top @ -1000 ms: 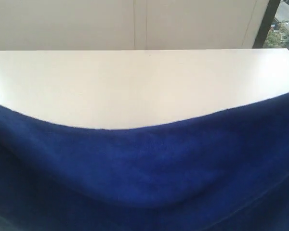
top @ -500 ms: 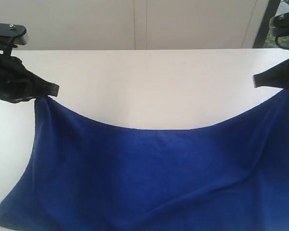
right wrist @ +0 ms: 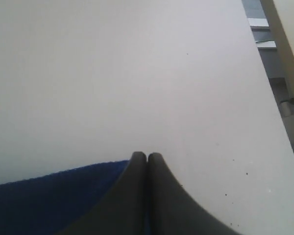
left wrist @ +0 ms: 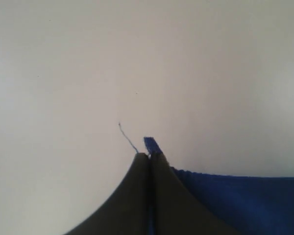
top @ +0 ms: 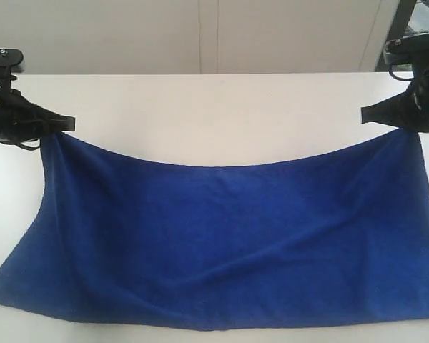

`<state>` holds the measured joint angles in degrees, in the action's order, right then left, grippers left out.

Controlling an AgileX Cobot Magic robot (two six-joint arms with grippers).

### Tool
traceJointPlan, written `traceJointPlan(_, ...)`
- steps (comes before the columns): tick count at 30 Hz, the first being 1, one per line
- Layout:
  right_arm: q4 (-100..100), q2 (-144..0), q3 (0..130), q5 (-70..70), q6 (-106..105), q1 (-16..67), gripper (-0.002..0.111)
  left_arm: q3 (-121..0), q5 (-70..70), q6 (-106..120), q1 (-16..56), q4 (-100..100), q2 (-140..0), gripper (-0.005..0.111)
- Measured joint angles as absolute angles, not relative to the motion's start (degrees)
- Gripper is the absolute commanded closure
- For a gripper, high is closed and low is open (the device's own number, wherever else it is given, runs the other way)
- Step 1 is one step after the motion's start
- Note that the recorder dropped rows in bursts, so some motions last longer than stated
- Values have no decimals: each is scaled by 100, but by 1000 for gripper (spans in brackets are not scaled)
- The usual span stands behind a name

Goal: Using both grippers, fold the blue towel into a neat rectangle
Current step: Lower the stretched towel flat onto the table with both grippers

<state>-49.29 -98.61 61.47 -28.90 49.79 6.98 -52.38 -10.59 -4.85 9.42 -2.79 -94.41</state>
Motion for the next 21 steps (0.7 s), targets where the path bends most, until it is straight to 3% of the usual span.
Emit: traceJointPlan(21, -4972, -10978, 6873, -2394, 5101, 307, 108, -6027, -1521, -541, 772, -654, -10659, 107)
